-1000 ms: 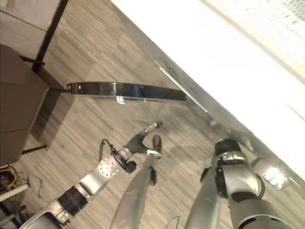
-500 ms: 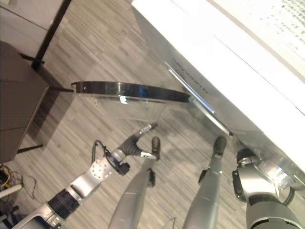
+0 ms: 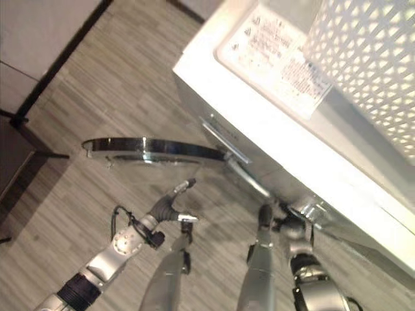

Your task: Grab the laundry basket,head to the washer,open it,put in the laundry and shut it.

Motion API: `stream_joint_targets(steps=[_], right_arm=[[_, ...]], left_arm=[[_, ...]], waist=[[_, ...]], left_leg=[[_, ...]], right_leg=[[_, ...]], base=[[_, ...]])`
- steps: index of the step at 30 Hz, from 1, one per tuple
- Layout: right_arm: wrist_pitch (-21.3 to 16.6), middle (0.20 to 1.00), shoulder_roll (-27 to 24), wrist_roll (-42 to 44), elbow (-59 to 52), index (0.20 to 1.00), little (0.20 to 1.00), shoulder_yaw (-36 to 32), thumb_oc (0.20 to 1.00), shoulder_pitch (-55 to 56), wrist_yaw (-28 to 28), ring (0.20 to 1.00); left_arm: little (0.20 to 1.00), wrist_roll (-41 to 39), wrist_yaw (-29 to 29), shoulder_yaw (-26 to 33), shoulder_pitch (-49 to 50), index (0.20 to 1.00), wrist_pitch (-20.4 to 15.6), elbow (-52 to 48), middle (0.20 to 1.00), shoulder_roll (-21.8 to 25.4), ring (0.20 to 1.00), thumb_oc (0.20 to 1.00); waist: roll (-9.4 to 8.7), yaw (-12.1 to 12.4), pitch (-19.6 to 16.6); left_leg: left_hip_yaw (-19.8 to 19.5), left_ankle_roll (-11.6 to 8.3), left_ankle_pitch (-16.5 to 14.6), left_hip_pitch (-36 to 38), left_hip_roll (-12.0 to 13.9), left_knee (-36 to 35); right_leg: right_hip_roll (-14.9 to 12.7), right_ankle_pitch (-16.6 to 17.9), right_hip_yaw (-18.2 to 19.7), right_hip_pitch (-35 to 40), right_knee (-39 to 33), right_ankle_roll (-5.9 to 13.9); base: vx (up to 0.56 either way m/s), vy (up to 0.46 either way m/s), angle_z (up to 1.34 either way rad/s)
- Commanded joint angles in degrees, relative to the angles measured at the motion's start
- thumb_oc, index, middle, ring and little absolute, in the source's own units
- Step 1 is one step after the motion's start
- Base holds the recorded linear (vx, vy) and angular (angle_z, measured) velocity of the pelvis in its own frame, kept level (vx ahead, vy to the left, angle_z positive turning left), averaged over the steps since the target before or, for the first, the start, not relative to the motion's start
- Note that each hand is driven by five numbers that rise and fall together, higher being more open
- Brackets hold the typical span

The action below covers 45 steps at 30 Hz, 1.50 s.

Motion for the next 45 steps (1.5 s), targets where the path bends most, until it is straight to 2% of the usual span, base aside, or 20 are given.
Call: stream_joint_targets(steps=[1,4,6,8,9,11,14,19,21,22,24,25,29,35,36,37,38,39,41,45], right_arm=[[0.5,1.0,-1.9,-7.0,1.4,1.0,1.0,3.1,1.0,0.9,1.8,1.0],[2.1,1.0,-2.0,-11.2,3.7,1.0,1.0,4.5,1.0,2.8,2.7,1.0],[4.1,1.0,-0.9,-15.0,7.3,1.0,1.0,6.1,1.0,4.4,4.4,1.0],[4.9,1.0,0.1,-16.9,9.5,1.0,1.0,6.3,1.0,5.7,5.6,1.0],[5.4,1.0,0.6,-19.8,11.3,1.0,1.0,7.3,1.0,7.4,7.1,1.0],[5.8,1.0,0.7,-21.3,11.9,1.0,1.0,7.8,1.0,7.8,7.5,1.0],[6.2,1.0,0.6,-23.7,13.2,1.0,1.0,8.7,1.0,8.1,8.8,1.0],[5.9,1.0,0.7,-22.8,13.9,1.0,1.0,7.9,1.0,8.3,9.0,1.0],[5.7,1.0,1.2,-22.4,14.4,1.0,1.0,7.3,1.0,8.7,9.1,1.0],[5.8,1.0,2.0,-22.3,14.9,1.0,1.0,7.2,1.0,9.1,9.3,1.0],[5.6,1.0,2.4,-22.4,15.0,1.0,1.0,7.2,1.0,9.5,9.4,1.0],[5.6,1.0,3.2,-22.8,15.1,1.0,1.0,7.6,1.0,10.0,9.5,1.0],[5.7,1.0,4.4,-24.0,15.6,1.0,1.0,8.5,1.0,11.2,9.8,1.0],[5.9,1.0,4.6,-24.9,15.1,1.0,1.0,8.3,1.0,14.6,10.4,1.0],[6.0,1.0,4.5,-25.4,15.3,1.0,1.0,8.3,1.0,15.5,10.7,1.0],[6.2,1.0,4.4,-26.8,15.6,1.0,1.0,9.0,1.0,17.0,11.0,1.0],[6.0,1.0,4.3,-27.3,15.6,1.0,1.0,9.5,1.0,17.5,11.2,1.0],[6.1,1.0,4.2,-27.3,15.6,1.0,1.0,9.5,1.0,17.5,11.2,1.0],[5.8,1.0,3.4,-28.4,15.2,1.0,1.0,11.0,1.0,18.1,11.6,1.0],[4.4,1.0,1.5,-29.3,14.2,1.0,1.0,13.6,1.0,16.4,11.3,1.0]], left_arm=[[1.0,3.7,0.4,0.5,1.3,1.0,-2.2,-4.3,1.0,1.5,1.0,1.0],[1.0,4.7,-0.2,0.3,1.2,1.0,-1.9,-4.1,1.0,1.3,1.0,1.0],[1.0,7.2,-1.3,0.3,1.3,1.0,-1.8,-4.1,1.0,1.2,1.0,1.0],[1.0,8.9,-1.9,0.7,1.7,1.0,-1.9,-3.9,1.0,1.3,1.0,1.0],[1.0,10.9,-2.2,1.4,2.6,1.0,-1.9,-3.2,1.0,1.1,1.0,1.0],[1.0,11.4,-2.3,1.9,3.1,1.0,-2.0,-3.0,1.0,1.1,1.0,1.0],[1.0,11.0,-2.4,3.4,4.7,1.0,-1.6,-2.0,1.0,0.6,1.0,1.0],[1.0,10.5,-0.9,5.5,6.4,1.0,-0.2,2.0,1.0,-1.0,1.0,1.0],[1.0,10.5,-0.8,6.0,7.1,1.0,0.2,3.5,1.0,-1.6,1.0,1.0],[1.0,10.4,-0.3,7.2,8.6,1.0,0.5,5.0,1.0,-2.0,1.0,1.0],[1.0,10.4,-0.2,7.6,9.3,1.0,0.6,5.5,1.0,-2.3,1.0,1.0],[1.0,10.8,0.1,8.9,10.4,1.0,0.7,5.3,1.0,-2.5,1.0,1.0],[1.0,10.5,1.3,12.2,12.5,1.0,0.6,4.4,1.0,-2.9,1.0,1.0],[1.0,7.6,6.2,20.7,13.8,1.0,0.6,4.2,1.0,-5.0,1.0,1.0],[1.0,8.4,7.9,22.2,13.0,1.0,0.8,5.0,1.0,-4.9,1.0,1.0],[1.0,13.6,13.4,24.7,10.7,1.0,1.4,7.4,1.0,-3.9,1.0,1.0],[1.0,15.8,16.0,25.6,9.2,1.0,2.0,9.5,1.0,-3.4,1.0,1.0],[1.0,15.8,16.1,25.5,9.1,1.0,1.9,9.6,1.0,-3.5,1.0,1.0],[1.0,19.7,21.9,26.8,2.7,1.0,4.2,17.8,1.0,-1.3,1.0,1.0],[1.0,27.9,29.5,22.6,-13.0,1.0,8.1,33.4,1.0,7.3,1.0,1.0]], waist=[[-0.24,2.2,2.1],[-0.39,1.4,1.7],[-1.08,1.2,0.8],[-1.36,1.8,0.5],[-0.76,2.8,0.0],[-0.76,2.8,-0.2],[1.35,4.4,-0.4],[2.75,7.0,-2.5],[2.58,8.5,-4.2],[1.69,10.8,-6.4],[0.92,11.9,-7.4],[-0.03,13.7,-9.0],[-0.82,15.3,-10.7],[-0.93,14.5,-11.6],[-1.06,14.1,-11.7],[-1.43,12.9,-12.1],[-1.61,12.4,-12.2],[-1.59,12.3,-12.2],[-2.14,10.7,-12.4],[-3.3,8.1,-10.8]], left_leg=[[-11.3,0.97,-12.1,6.0,-2.5,5.5],[-10.8,1.29,-12.8,7.5,-4.5,6.3],[-9.1,2.85,-14.8,9.0,-6.6,7.5],[-7.7,4.06,-15.4,11.0,-7.5,7.8],[-6.8,5.19,-15.7,14.5,-7.5,6.4],[-6.5,5.52,-14.5,15.9,-7.8,4.7],[-5.2,6.28,-11.2,20.8,-6.4,-0.1],[-2.0,8.18,-5.5,24.6,-4.4,-6.3],[-0.8,8.41,-4.1,25.6,-4.0,-8.3],[0.5,8.27,-2.6,25.8,-3.6,-10.0],[1.0,8.01,-1.7,25.6,-3.8,-10.8],[2.5,7.26,-0.8,25.2,-3.5,-11.8],[3.6,5.94,0.9,26.1,-2.0,-14.8],[3.4,4.52,2.5,26.1,-0.9,-16.2],[3.4,4.24,2.3,26.3,-0.8,-16.2],[3.5,3.85,2.2,26.9,-0.5,-16.4],[3.8,3.67,2.1,27.1,-0.4,-16.4],[3.8,3.73,2.5,26.9,-0.5,-16.6],[4.2,3.4,2.2,27.2,-0.3,-16.6],[5.0,3.07,2.7,25.5,0.2,-16.4]], right_leg=[[1.3,1.1,0.4,5.6,-6.8,0.36],[-0.8,3.2,-0.1,7.5,-8.8,0.98],[-2.7,4.2,-0.3,8.8,-10.2,1.59],[-4.2,4.4,-1.2,10.0,-10.8,2.0],[-4.6,3.9,-3.0,11.8,-10.7,2.19],[-5.5,4.2,-4.6,12.3,-10.5,2.3],[-5.1,2.2,-9.7,14.5,-6.2,1.61],[-0.3,-6.0,-10.6,21.7,8.2,-0.37],[1.0,-8.5,-11.9,25.9,10.3,-0.98],[1.3,-9.9,-13.8,30.9,10.1,-0.99],[1.4,-9.6,-14.6,33.6,7.8,-1.12],[0.0,-8.2,-16.4,36.4,4.3,-0.51],[0.8,-8.4,-16.1,38.0,-1.6,-0.22],[2.7,-8.9,-16.8,40.0,-6.3,-0.52],[3.1,-9.3,-16.7,40.4,-6.8,-0.53],[3.6,-9.5,-16.6,41.2,-7.8,-0.63],[3.7,-9.3,-16.7,41.3,-8.0,-0.53],[3.7,-9.1,-16.7,41.2,-8.1,-0.54],[3.9,-8.8,-16.4,41.1,-8.1,-0.41],[4.1,-8.0,-15.3,38.9,-6.8,-0.19]], base=[[-0.03,0.035,-0.4],[-0.06,0.206,0.11],[-0.05,0.318,0.29],[-0.02,0.297,-0.01],[-0.02,0.244,-0.27],[-0.05,0.183,-0.34],[-0.12,0.21,-0.5],[-0.13,0.163,-0.57],[-0.07,0.02,-0.41],[-0.08,-0.042,-0.39],[-0.07,-0.097,-0.64],[-0.06,-0.12,-0.55],[-0.03,-0.157,-0.54],[-0.01,-0.087,-0.02],[0.06,-0.041,-0.01],[0.06,-0.023,0.02],[0.03,-0.003,0.03],[0.02,0.008,0.04],[0.01,0.004,0.02],[-0.05,0.003,-0.01]])
